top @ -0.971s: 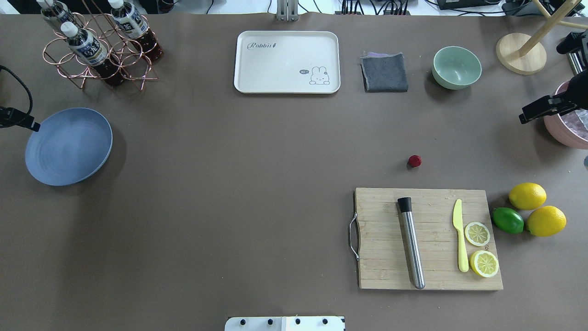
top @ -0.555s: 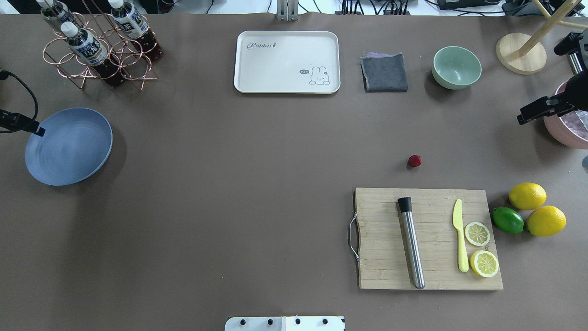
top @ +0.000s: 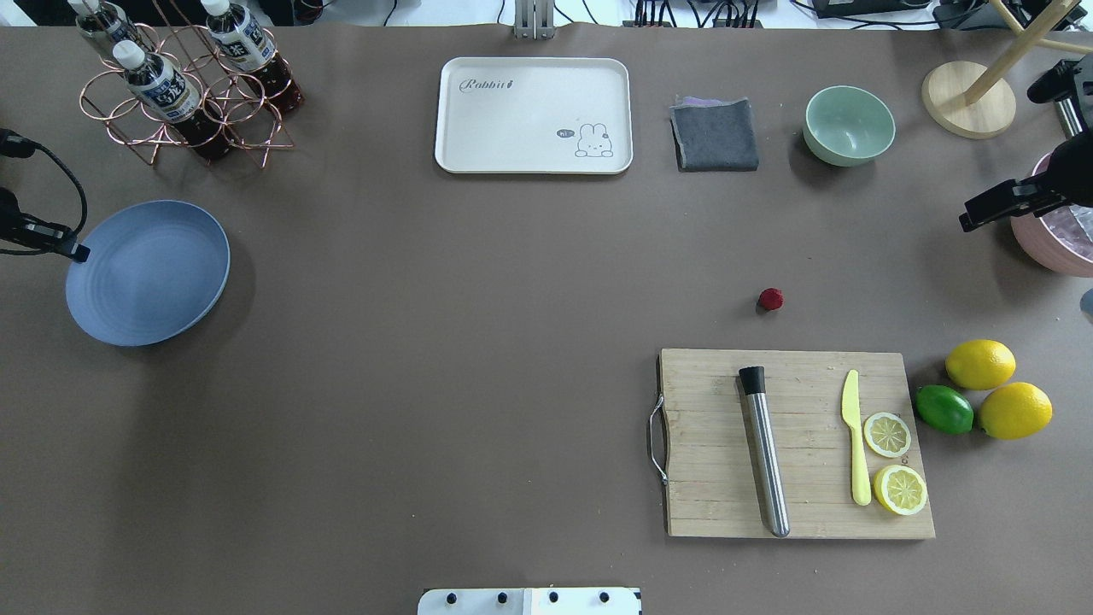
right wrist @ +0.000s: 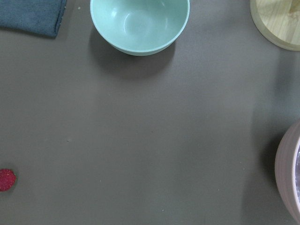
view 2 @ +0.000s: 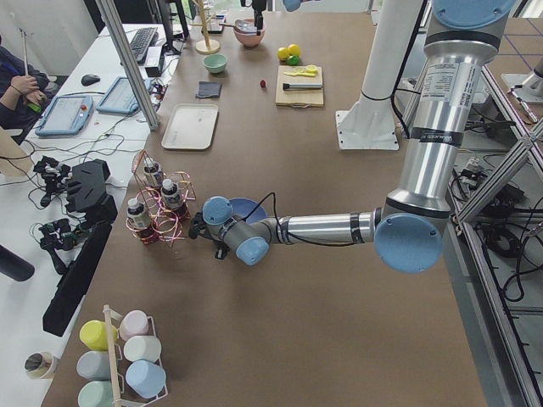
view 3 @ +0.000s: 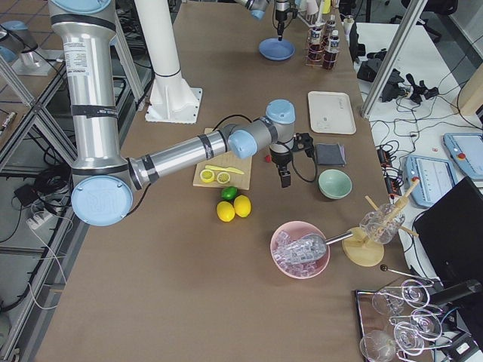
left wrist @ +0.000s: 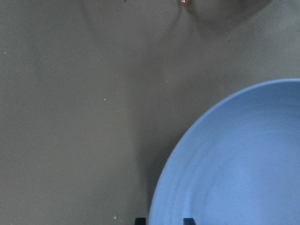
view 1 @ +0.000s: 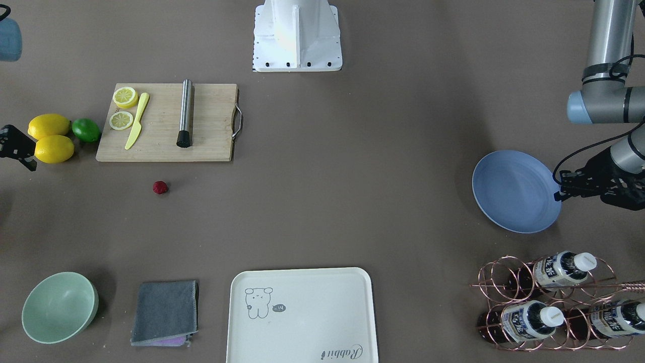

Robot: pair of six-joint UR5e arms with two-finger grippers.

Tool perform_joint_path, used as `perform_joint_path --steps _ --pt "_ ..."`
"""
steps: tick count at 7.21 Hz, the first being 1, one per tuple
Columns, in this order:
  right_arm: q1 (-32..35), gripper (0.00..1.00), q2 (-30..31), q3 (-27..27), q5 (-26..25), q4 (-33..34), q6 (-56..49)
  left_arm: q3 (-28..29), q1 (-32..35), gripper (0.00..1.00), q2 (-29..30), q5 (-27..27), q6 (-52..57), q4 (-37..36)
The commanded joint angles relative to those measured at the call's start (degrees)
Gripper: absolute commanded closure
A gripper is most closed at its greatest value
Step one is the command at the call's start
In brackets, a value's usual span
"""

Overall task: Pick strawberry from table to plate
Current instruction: 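Move the left arm toward the blue plate while the right arm lowers toward the strawberry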

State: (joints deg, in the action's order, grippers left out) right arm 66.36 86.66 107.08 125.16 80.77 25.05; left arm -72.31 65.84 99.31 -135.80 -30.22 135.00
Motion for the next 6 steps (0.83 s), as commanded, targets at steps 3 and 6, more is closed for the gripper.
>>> perform_joint_path --steps 3,6 --pt "0.00 0.00 0.00 -0.12 0.09 0.00 0.00 -13.08 -0.62 1.00 0.10 -2.81 -22.36 -0.26" --pt "-1.31 0.00 -2.88 -0.90 0.27 0.35 0.26 -20.59 -14.90 1.00 5.07 8.31 -42.14 -0.87"
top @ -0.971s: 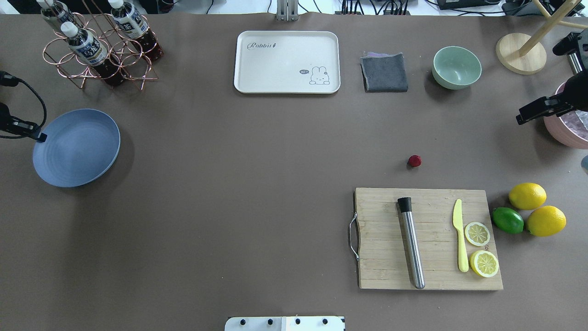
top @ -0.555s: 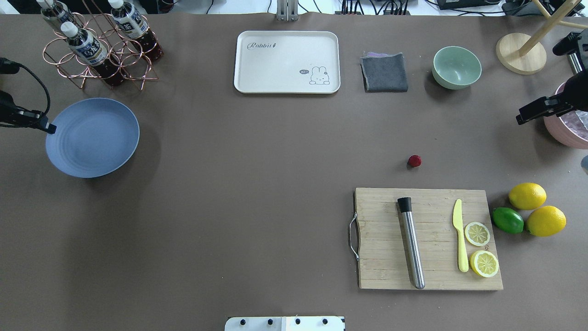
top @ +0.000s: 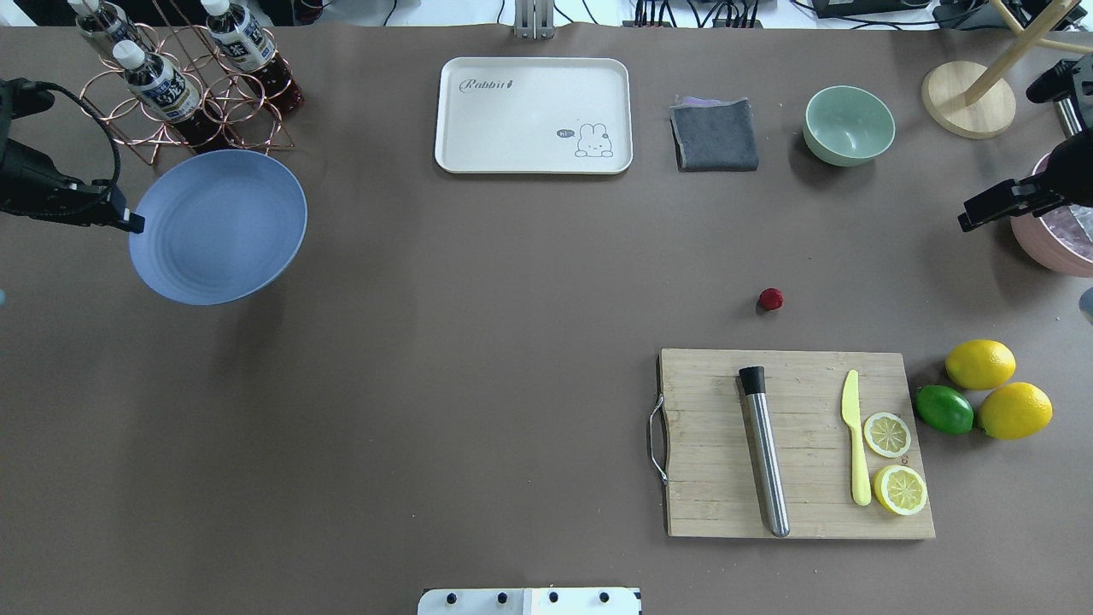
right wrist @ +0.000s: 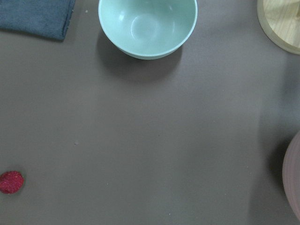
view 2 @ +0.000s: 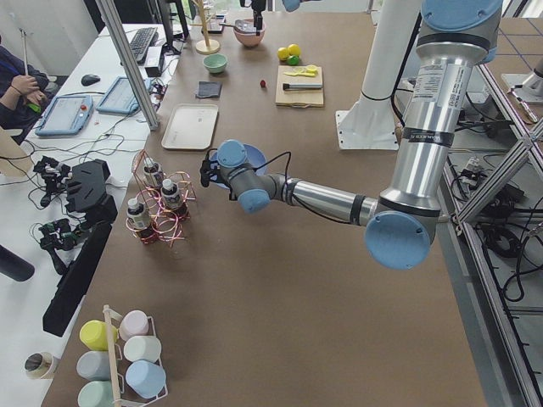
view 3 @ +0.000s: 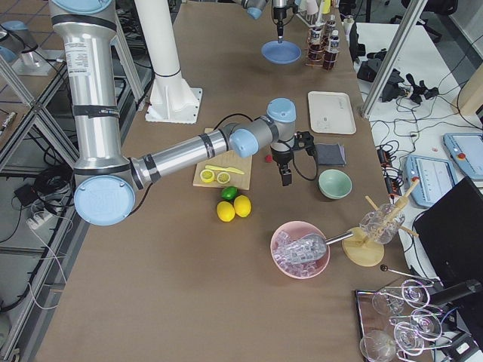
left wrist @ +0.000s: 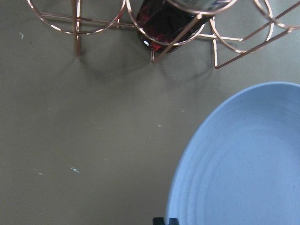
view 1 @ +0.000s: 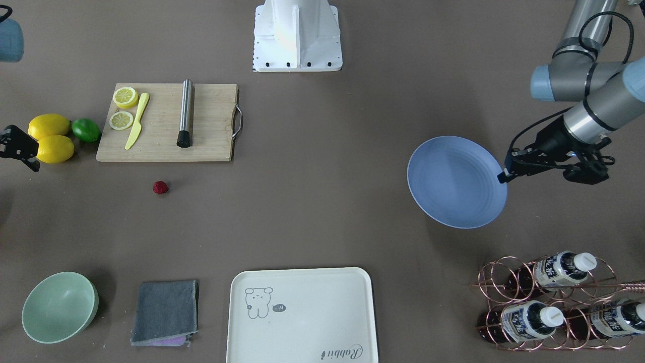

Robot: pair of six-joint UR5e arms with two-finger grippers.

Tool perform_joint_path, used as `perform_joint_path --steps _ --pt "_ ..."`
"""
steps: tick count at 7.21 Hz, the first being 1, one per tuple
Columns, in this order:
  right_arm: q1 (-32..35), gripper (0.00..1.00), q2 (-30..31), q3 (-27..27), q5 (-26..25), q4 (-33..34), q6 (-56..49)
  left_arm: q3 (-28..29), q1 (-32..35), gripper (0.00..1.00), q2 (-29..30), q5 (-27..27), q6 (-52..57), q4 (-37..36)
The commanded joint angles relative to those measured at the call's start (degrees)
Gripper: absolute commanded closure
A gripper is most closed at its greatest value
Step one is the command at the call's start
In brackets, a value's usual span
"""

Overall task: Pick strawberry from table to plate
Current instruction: 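Move the left arm toward the blue plate while the right arm lowers toward the strawberry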

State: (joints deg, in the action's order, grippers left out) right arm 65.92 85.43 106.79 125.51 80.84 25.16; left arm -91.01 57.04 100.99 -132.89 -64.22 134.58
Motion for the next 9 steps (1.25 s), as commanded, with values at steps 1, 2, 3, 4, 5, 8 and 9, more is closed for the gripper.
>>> perform_joint_path --steps 1,2,3,4,5,8,9 --pt "-1.40 0.00 -3.41 -2.53 -0.09 0.46 0.24 -1.89 -10.85 1.00 7.16 10.33 -10.55 -4.03" --pt "-1.75 0.00 -3.69 -3.50 -0.18 0.03 1.46 -2.15 -14.29 1.00 11.46 14.72 -12.06 -9.72" --pt "-2.19 0.00 -3.78 -3.51 -0.18 0.02 3.29 -1.98 -18.59 1.00 13.51 18.68 -14.86 -10.91" --pt "-3.15 0.00 -3.78 -3.34 -0.10 -0.06 5.14 -1.72 -22.55 1.00 16.05 22.55 -17.23 -11.71" --pt "-3.77 0.00 -3.87 -3.25 -0.09 -0.06 6.29 -1.89 -24.15 1.00 17.30 24.42 -17.69 -13.45" --pt "-6.14 0.00 -5.44 -3.52 -0.45 -0.06 9.97 -1.98 -26.28 0.82 17.66 27.16 -17.87 -13.56" --pt "-6.94 0.00 -5.80 -3.86 -0.53 -0.06 10.17 -2.15 -26.28 0.03 17.57 28.47 -17.70 -13.56"
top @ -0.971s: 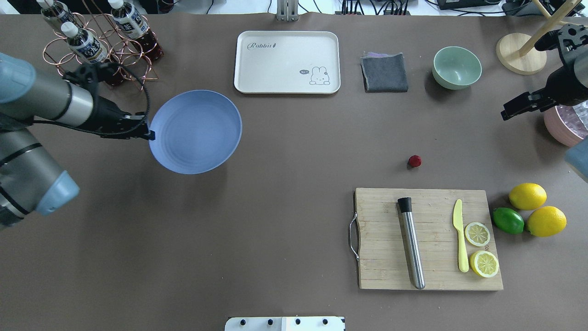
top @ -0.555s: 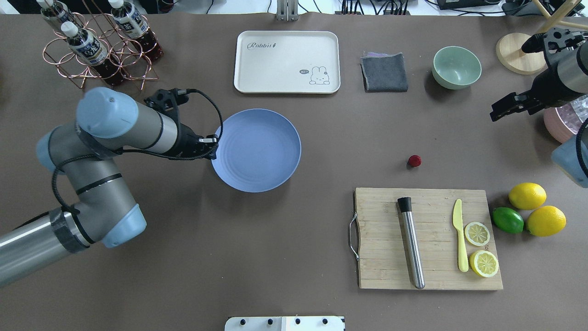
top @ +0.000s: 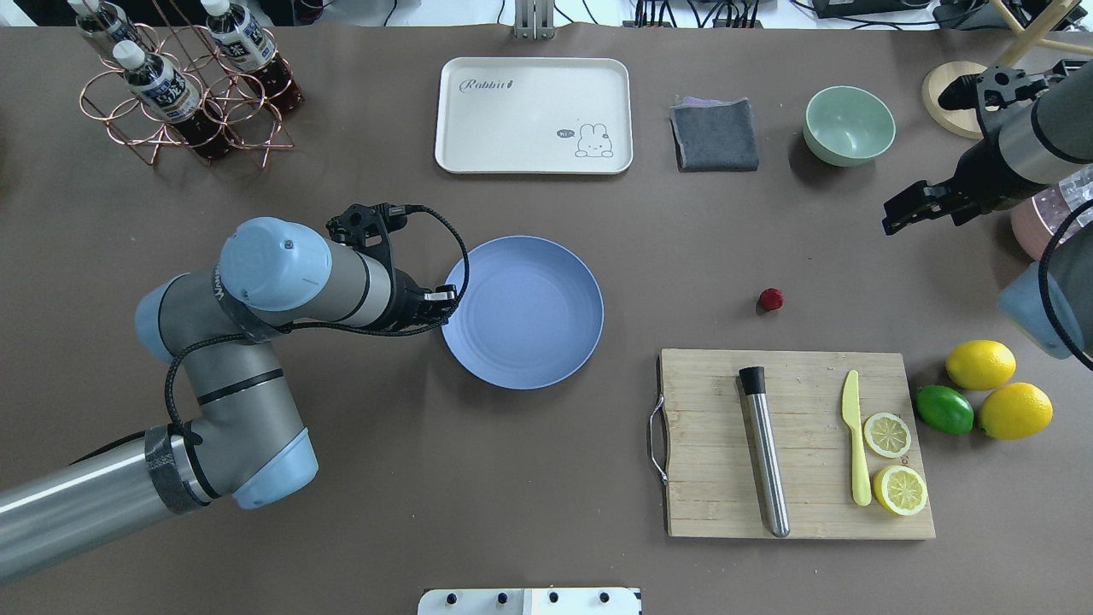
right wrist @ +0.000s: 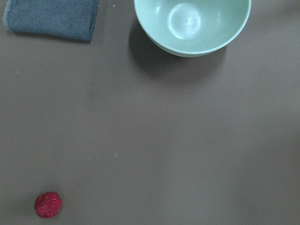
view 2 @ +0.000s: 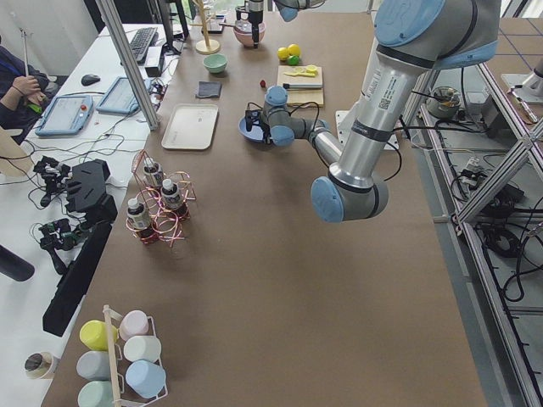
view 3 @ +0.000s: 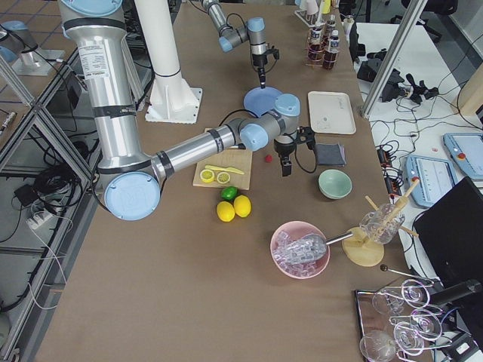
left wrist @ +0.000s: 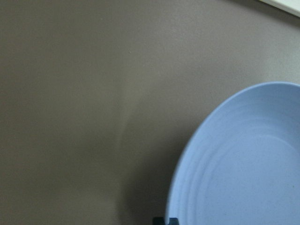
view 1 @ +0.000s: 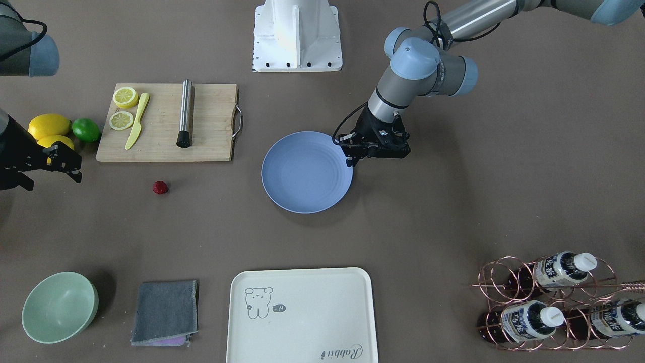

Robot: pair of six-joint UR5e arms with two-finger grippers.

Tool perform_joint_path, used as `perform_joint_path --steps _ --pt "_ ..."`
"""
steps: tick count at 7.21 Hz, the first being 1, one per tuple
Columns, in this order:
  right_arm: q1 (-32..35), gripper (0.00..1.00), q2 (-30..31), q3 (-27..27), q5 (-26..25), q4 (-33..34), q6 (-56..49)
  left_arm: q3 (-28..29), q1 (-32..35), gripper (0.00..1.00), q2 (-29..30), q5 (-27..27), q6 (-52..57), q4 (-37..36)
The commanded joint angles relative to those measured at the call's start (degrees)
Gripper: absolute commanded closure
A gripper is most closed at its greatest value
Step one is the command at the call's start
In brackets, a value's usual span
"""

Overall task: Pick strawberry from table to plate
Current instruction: 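Move the left arm toward the blue plate while the right arm lowers toward the strawberry, then lower the right gripper onto the red strawberry and close it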

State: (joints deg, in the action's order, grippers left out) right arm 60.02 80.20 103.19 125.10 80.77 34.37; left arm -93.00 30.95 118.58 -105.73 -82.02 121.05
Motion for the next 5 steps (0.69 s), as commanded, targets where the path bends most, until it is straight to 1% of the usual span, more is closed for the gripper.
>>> perform_joint_path --steps 1,2,3,5 --pt "-1.74 0.00 -1.27 -0.36 -0.21 0.00 0.97 -1.12 -0.01 0.02 -0.45 2.10 0.28 -0.03" --pt "-2.88 0.00 -3.28 -1.31 -0.82 0.00 0.97 -2.70 0.95 0.02 -1.68 1.93 0.46 -0.12" --pt "-4.98 0.00 -4.87 -2.45 -3.78 0.09 2.62 -3.93 1.65 0.02 -2.99 1.76 0.55 -0.12" --pt "-9.29 0.02 -5.50 -3.08 -6.43 -0.17 10.43 -5.09 2.01 0.02 -3.80 1.84 1.78 -0.12"
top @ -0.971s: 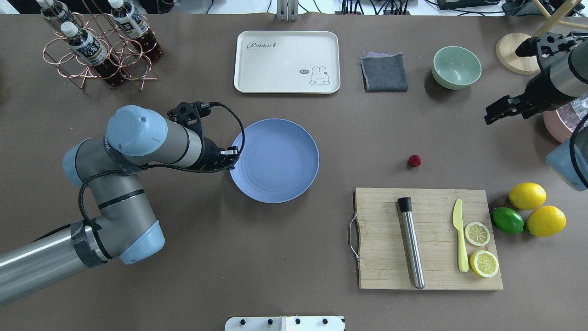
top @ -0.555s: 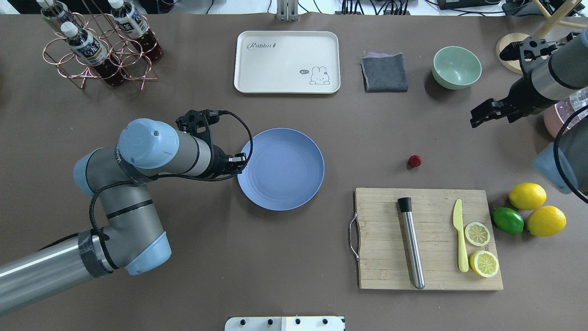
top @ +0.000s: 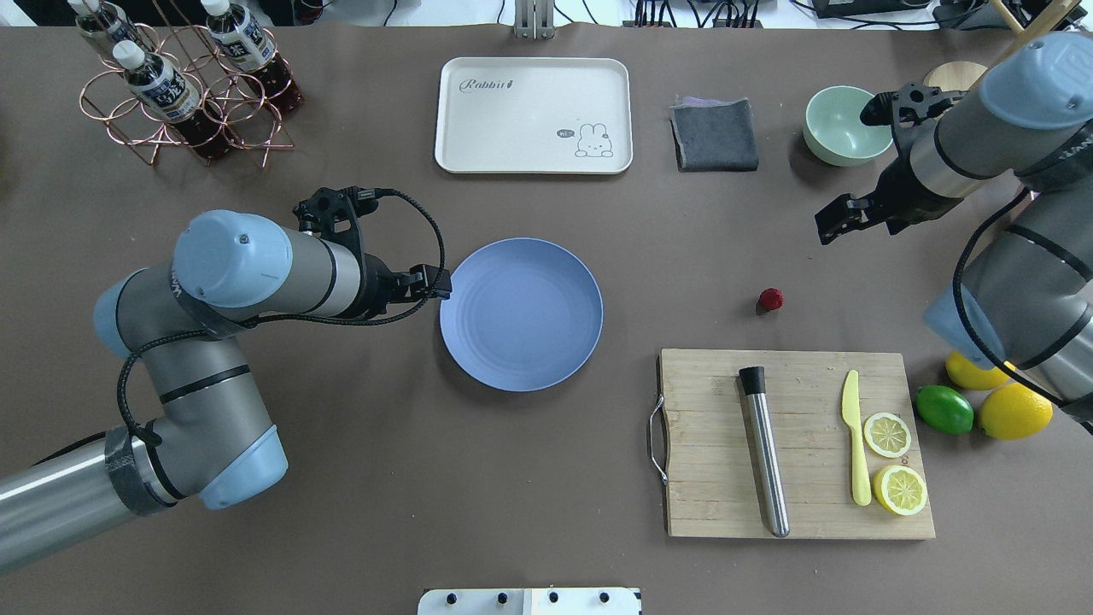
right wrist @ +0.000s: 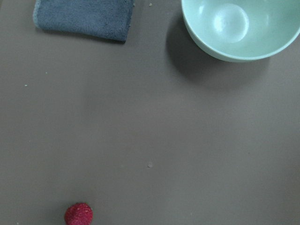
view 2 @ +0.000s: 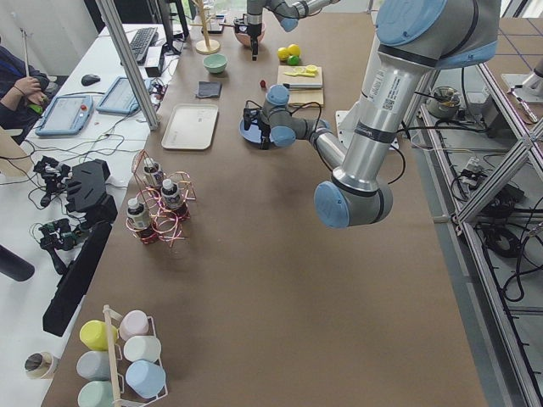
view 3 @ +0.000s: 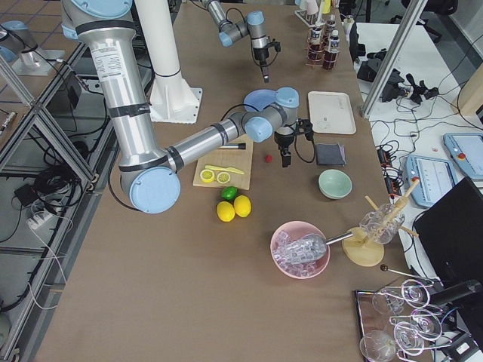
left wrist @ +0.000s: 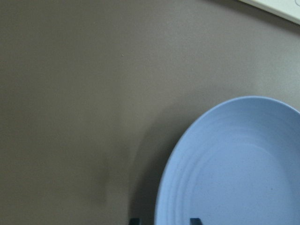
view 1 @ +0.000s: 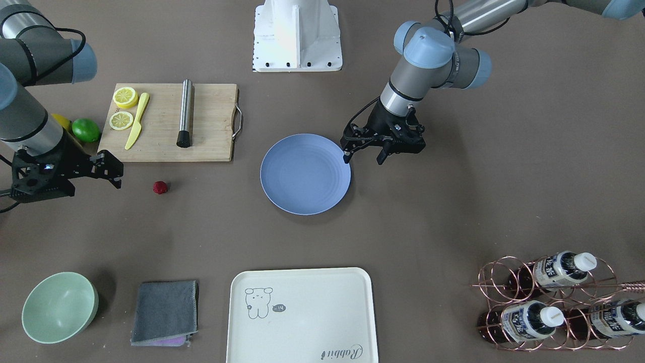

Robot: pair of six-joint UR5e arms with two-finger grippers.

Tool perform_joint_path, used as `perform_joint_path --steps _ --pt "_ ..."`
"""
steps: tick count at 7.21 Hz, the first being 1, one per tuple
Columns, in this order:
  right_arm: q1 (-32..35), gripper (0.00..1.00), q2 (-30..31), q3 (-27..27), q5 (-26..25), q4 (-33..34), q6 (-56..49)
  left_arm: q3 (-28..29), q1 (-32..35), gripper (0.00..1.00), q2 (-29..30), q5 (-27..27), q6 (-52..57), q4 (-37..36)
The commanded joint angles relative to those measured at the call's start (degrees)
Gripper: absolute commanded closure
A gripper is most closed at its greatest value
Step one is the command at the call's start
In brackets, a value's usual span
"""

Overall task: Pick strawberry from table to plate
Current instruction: 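Lower the right gripper onto the red strawberry and close it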

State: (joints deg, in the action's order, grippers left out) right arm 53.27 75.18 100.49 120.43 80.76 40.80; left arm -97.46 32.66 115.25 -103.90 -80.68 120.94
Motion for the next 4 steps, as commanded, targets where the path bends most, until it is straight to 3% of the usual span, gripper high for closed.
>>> perform_joint_path --steps 1,4 --pt "-4.91 0.04 -0.47 -0.65 -3.17 -1.73 7.33 -0.62 0.47 0.02 -0.72 0.10 0.44 0.00" --pt "-9.32 0.06 -0.47 -6.16 -6.60 -9.35 11.49 -0.80 0.65 0.02 -0.73 0.19 0.88 0.00"
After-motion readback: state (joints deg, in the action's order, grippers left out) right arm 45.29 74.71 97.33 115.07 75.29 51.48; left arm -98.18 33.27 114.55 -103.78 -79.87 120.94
